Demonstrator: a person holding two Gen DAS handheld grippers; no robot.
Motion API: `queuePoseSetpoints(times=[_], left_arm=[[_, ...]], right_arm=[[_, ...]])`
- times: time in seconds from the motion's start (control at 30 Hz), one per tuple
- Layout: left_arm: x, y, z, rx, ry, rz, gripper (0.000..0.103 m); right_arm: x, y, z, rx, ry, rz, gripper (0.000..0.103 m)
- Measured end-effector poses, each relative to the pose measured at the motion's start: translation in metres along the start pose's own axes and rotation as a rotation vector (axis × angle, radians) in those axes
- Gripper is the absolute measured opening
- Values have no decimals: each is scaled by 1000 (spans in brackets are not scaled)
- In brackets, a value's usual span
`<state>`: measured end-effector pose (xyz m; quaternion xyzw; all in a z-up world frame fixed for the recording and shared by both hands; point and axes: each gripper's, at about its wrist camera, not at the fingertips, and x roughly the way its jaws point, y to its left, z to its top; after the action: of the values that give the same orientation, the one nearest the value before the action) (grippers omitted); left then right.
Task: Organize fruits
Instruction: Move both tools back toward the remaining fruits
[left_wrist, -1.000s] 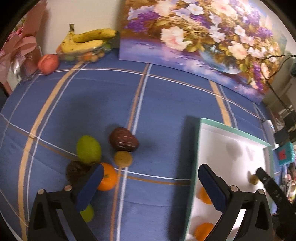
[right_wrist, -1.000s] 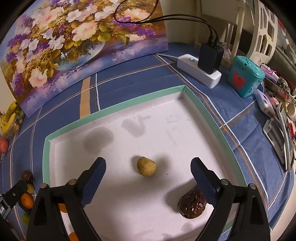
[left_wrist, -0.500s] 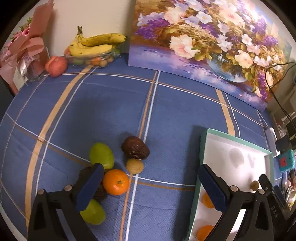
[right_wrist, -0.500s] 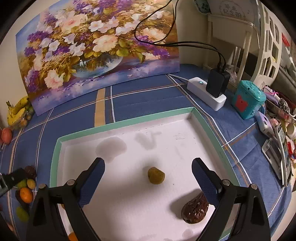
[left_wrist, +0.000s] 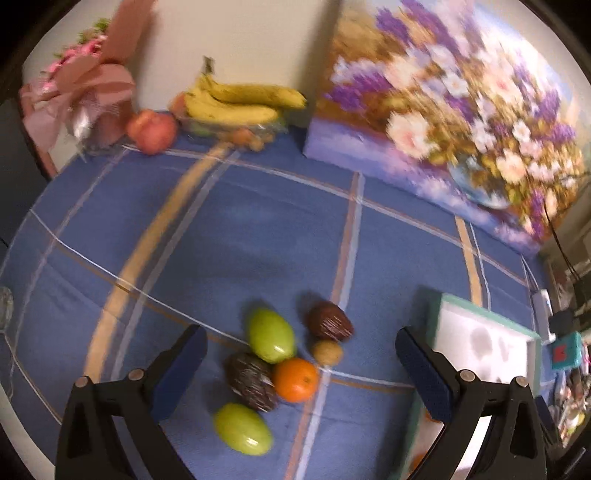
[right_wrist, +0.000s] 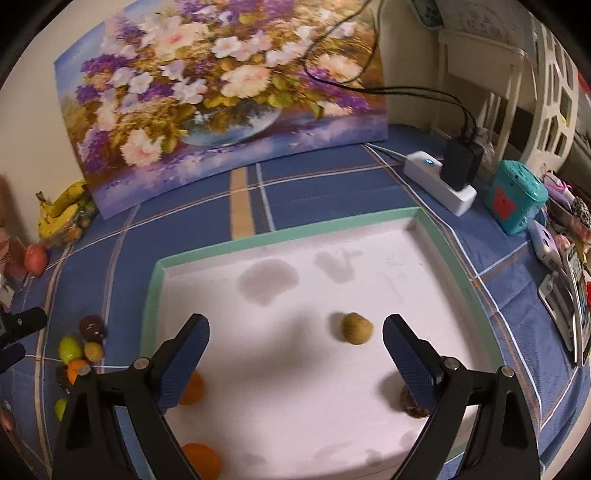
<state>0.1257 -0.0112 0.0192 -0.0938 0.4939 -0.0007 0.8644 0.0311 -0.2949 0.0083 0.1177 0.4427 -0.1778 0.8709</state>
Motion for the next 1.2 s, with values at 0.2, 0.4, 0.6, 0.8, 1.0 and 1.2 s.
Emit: queuePoseSetpoints(times=[0.2, 0.4, 0.6, 0.8, 1.0, 1.2], left_arm=[[-15, 41, 10, -24, -122, 64, 103], [-27, 77, 19, -86, -161, 68, 103], [-37, 103, 28, -138, -162, -18, 103], [-38, 119, 32, -165, -160, -67, 103], [-35, 130, 34, -155, -172, -13, 103], [-34, 133, 33, -158, -167, -35, 102]], right_arm=[[-5, 20, 0, 13, -11, 55, 95], [-10, 50, 3, -13, -18, 145, 95], [-13, 78, 6, -35, -20, 191, 95], [-18, 106, 11, -75, -27, 230, 95], [-17, 134, 14, -91, -10, 276, 95], [-15, 161, 9, -145, 17, 323, 81]])
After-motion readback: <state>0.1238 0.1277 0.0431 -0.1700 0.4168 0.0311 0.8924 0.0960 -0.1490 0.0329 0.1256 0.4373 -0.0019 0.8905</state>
